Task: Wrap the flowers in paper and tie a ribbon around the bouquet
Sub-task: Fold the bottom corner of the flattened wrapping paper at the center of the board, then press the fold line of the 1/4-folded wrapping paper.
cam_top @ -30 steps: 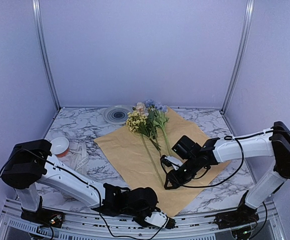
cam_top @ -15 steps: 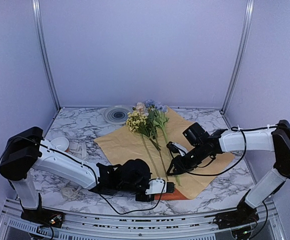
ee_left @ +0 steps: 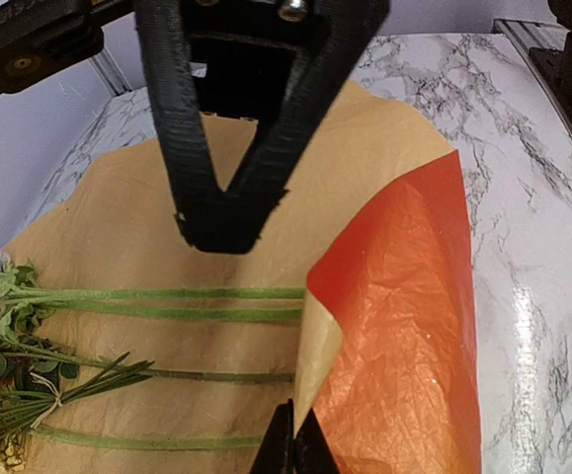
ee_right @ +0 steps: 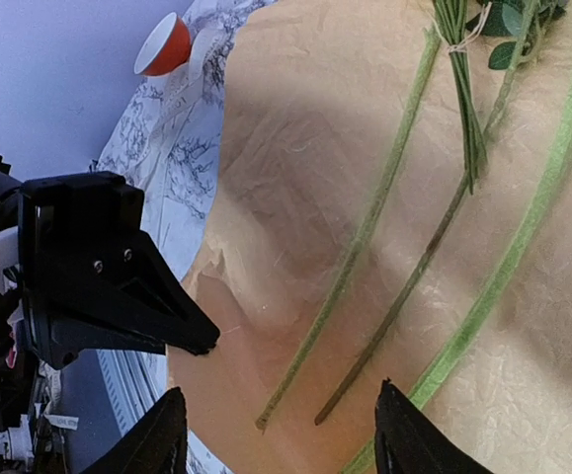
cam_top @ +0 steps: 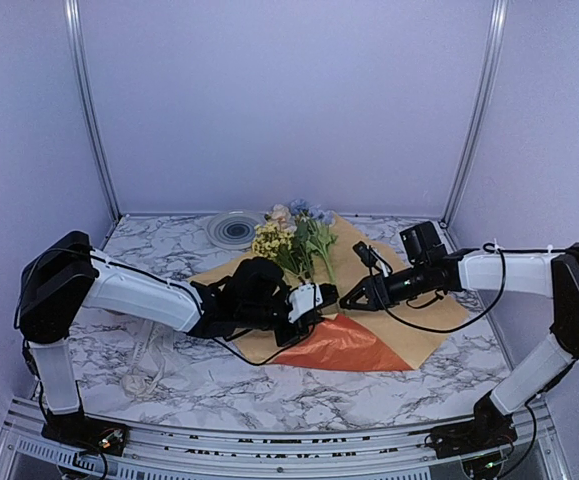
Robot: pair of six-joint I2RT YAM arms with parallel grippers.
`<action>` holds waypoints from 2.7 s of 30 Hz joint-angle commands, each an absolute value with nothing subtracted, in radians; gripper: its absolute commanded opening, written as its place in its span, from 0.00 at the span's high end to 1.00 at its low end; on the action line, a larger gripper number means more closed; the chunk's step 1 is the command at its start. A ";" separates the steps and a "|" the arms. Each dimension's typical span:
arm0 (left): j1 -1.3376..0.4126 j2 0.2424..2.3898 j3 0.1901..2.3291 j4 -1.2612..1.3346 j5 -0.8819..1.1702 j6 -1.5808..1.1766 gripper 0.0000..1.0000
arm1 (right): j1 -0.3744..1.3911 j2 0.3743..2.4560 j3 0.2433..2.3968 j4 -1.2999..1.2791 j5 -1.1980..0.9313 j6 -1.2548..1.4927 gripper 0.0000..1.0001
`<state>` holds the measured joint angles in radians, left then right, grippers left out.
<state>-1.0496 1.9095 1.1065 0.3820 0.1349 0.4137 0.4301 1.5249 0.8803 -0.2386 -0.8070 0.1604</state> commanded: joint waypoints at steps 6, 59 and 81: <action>-0.968 2.002 1.214 0.411 0.235 0.403 1.00 | 0.417 1.535 0.787 -0.055 -0.829 0.171 0.32; -0.993 1.837 0.898 0.007 -0.071 -0.024 0.72 | 0.404 1.658 0.758 0.059 -0.607 0.288 1.00; -1.064 1.582 0.927 -0.177 -0.127 -0.083 0.67 | 0.405 1.660 0.790 -0.034 -0.623 0.208 1.00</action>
